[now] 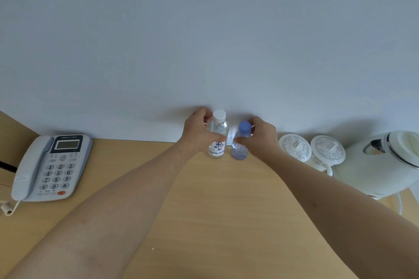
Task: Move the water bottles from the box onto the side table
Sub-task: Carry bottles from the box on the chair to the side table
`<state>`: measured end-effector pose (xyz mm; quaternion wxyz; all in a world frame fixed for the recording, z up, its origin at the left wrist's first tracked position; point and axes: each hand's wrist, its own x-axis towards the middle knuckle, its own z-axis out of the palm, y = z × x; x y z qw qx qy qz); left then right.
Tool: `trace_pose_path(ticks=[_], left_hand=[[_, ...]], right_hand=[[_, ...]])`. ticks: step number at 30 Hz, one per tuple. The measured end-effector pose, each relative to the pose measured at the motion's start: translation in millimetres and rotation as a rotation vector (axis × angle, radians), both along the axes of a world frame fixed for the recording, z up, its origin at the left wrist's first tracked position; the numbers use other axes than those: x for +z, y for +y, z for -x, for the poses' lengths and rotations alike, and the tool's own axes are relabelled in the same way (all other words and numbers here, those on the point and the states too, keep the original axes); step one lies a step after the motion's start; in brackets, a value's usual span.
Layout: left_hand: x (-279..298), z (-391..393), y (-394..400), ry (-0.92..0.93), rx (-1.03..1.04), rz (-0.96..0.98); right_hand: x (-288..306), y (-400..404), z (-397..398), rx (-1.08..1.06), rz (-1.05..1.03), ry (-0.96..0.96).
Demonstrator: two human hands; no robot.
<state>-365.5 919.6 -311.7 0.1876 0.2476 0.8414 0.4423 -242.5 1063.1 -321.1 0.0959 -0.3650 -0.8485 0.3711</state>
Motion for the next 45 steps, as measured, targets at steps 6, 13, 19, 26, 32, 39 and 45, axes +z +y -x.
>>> trace_pose_path(ticks=[6,13,19,26,32,39,45], left_hand=[[3.0,-0.5,0.7,-0.006,-0.014,0.01],[1.6,-1.2,-1.5,-0.007,-0.005,0.008],[-1.0,-4.4,-4.6,-0.004,0.012,-0.006],[-3.5,-8.1,-8.6,0.056,-0.042,-0.022],[-5.0,-9.5,-24.4,0.208,-0.022,-0.021],[39.1,-40.4,-15.7,0.554,-0.18,-0.012],[79.2,-107.6,17.8,0.697,-0.435,0.06]], right_hand=[[-2.2,-1.9,3.5,0.0,0.041,0.05],[-2.8,-2.5,0.1,0.044,0.049,0.076],[-5.2,-6.8,0.9,0.055,0.046,0.088],[-7.7,-15.4,-5.4,-0.017,0.022,0.02],[-6.3,-29.0,-29.9,-0.14,-0.035,-0.029],[25.4,-50.7,-63.3,-0.199,-0.112,-0.039],[69.9,-43.2,-148.7,-0.272,-0.231,-0.064]])
